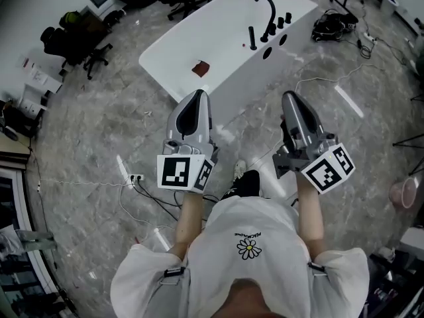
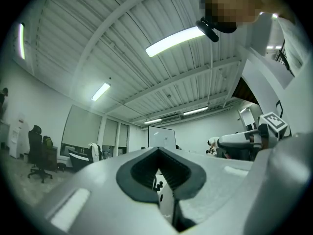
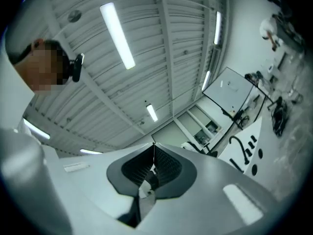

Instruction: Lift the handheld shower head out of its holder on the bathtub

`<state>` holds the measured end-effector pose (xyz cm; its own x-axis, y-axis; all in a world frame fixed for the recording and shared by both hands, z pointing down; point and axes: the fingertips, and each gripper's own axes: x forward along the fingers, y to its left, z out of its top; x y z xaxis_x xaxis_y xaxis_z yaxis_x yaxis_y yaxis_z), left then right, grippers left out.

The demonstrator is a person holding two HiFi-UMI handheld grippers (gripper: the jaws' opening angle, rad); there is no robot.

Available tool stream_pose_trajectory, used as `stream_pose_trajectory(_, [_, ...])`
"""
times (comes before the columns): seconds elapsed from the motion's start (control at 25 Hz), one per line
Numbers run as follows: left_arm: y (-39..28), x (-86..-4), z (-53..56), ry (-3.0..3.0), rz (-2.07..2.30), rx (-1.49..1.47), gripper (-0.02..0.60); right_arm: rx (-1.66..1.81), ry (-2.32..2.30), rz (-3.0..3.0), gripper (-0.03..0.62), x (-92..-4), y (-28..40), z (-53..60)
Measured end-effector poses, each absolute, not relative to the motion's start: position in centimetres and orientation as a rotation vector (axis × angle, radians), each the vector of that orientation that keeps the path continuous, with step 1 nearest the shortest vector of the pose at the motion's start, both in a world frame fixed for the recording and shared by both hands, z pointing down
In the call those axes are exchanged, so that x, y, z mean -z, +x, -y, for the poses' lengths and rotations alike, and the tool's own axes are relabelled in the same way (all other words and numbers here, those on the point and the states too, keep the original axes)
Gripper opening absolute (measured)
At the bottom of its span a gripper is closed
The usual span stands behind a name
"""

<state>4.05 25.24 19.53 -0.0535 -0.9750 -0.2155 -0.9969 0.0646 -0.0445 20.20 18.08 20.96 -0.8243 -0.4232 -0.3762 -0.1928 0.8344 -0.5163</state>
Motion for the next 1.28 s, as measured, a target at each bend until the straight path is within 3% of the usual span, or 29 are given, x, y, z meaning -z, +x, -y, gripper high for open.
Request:
stream_pose_trajectory(0.32, [2.5,-22.9,-20.5,-2.143,-2.166,-0.214,0.000,0.775,-0.328,-2.327,0.101,-21.1,20.7,-12.9])
stream_pose_trajectory(0.4, [0.8,-23.1,-19.1,-2.129,-2.182,-0.236,0.000,0.803,-0.358,-2.335,0.088,-21.8,19.0,-10.8])
stream_pose_trajectory(0.48, [-1.0,-23.1,-17.2,-2.107,-2.199,-0.252,0.000,0.850,-0.363,-2.319,0.021,-22.7,17.6,-8.6])
stream_pose_trajectory(0.64, [-4.2,-22.4,-12.4,-2.079,-2.179,-0.300,0.000,0.930,-0.264,-2.302,0.018,-22.8,14.4,-4.2])
stream_pose_trajectory(0.84, [-8.6,-22.7,-4.9,-2.106,-2.154,-0.330,0.000,0.767,-0.235,-2.299,0.024,-19.5,10.9,1.8])
stream_pose_trajectory(1.0, [-12.5,-23.6,0.5,-2.112,-2.135,-0.315,0.000,0.577,-0.334,-2.523,0.133,-19.4,6.3,6.5])
stream_pose_trajectory(1.28, [-17.5,-24.9,8.1,-2.170,-2.141,-0.313,0.000,0.371,-0.655,-2.756,0.161,-24.2,0.3,14.1])
